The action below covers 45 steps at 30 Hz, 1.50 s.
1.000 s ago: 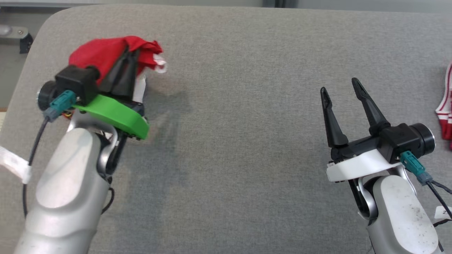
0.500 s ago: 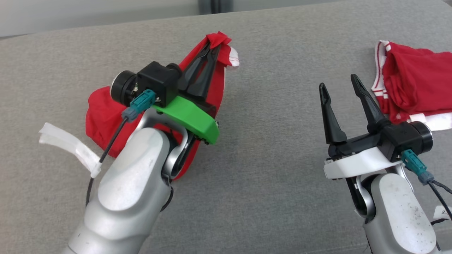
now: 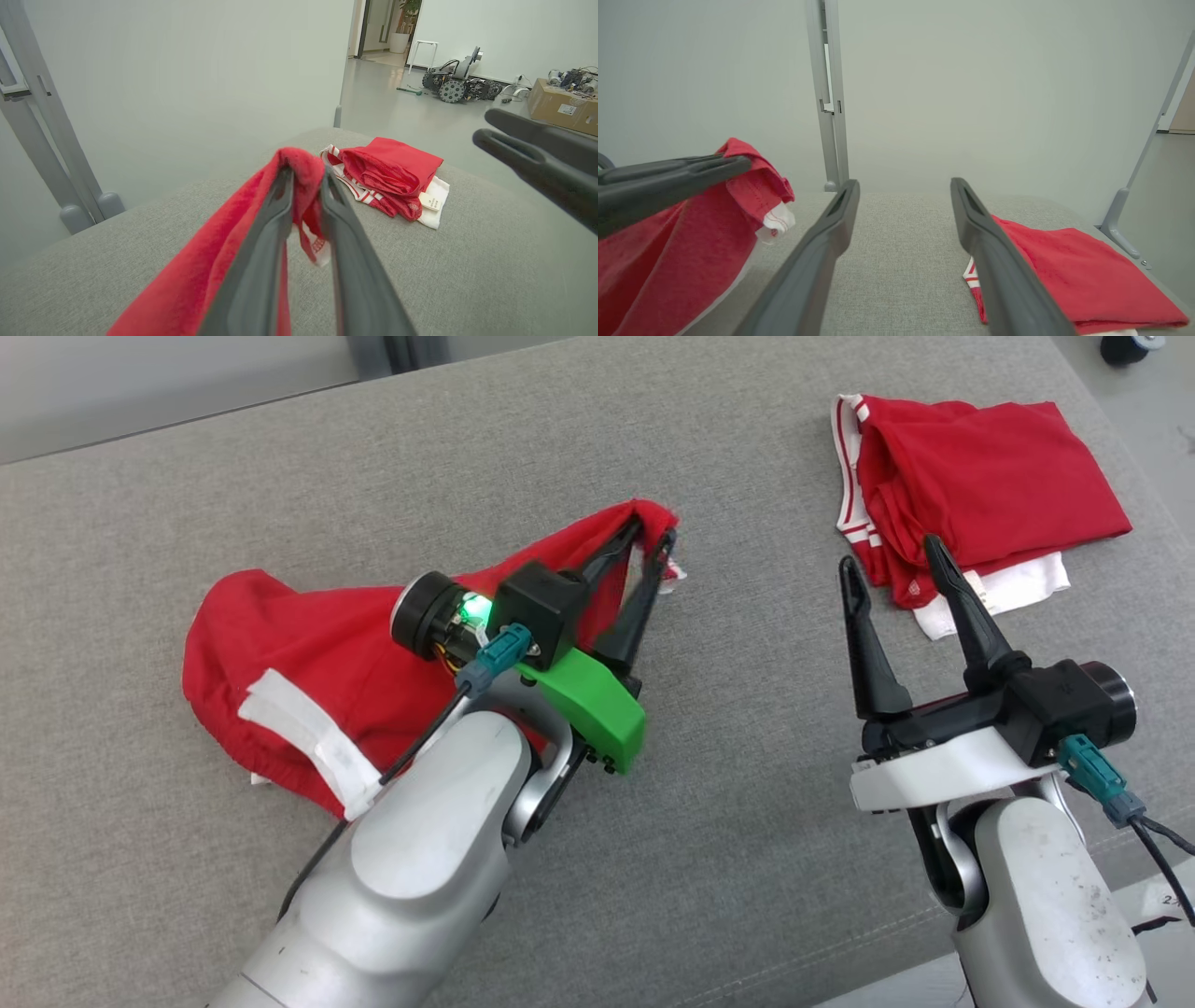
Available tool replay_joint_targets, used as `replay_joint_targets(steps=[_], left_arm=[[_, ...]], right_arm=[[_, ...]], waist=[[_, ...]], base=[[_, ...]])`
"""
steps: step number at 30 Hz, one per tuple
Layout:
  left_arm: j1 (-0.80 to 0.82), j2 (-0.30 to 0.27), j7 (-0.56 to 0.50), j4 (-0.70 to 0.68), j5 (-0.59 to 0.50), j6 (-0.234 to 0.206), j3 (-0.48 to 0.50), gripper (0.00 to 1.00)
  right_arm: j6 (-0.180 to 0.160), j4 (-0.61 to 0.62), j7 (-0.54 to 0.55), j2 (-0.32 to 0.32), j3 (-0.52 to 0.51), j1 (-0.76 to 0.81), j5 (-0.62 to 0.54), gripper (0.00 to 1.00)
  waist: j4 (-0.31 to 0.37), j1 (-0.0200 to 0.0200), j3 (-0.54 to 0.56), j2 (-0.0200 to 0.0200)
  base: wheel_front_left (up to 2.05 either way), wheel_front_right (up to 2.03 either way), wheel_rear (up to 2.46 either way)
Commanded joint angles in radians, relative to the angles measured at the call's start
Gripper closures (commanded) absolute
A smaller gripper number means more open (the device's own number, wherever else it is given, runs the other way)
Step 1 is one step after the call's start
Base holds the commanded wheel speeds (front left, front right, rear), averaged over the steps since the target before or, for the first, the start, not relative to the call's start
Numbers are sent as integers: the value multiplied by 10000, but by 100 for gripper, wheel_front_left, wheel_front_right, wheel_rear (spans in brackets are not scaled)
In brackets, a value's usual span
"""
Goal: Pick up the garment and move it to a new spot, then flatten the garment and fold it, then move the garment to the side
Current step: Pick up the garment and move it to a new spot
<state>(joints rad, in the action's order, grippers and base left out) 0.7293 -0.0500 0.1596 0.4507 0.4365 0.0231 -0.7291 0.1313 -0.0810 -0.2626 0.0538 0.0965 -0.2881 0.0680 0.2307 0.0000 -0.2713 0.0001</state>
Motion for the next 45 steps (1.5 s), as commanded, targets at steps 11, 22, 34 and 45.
replay_joint_targets(steps=[11, 22, 34, 45], left_arm=[[-840, -642, 1045, -23, 453, -439, 923, 0], [-4105, -1551, 1045, -3121, -147, -190, 3472, 0], [-6582, -368, 1046, -4097, -1221, 585, 5027, 0], [-6524, -32, 1046, -3988, -1667, 933, 5542, 0]], right_arm=[[-11, -237, -32, 171, 61, 427, -85, 0], [-11, -414, -33, 448, 213, 859, 77, 0], [-11, -529, -33, 332, 209, 1492, 245, 0], [-11, -495, -33, 243, 164, 1500, 241, 0]], waist=[[-1406, 0, 925, -1], [-2779, 0, 1620, -1], [-3243, 0, 1973, -1], [-3246, 0, 1892, -1]], base=[[0, 0, 0], [0, 0, 0], [0, 0, 0], [0, 0, 0]])
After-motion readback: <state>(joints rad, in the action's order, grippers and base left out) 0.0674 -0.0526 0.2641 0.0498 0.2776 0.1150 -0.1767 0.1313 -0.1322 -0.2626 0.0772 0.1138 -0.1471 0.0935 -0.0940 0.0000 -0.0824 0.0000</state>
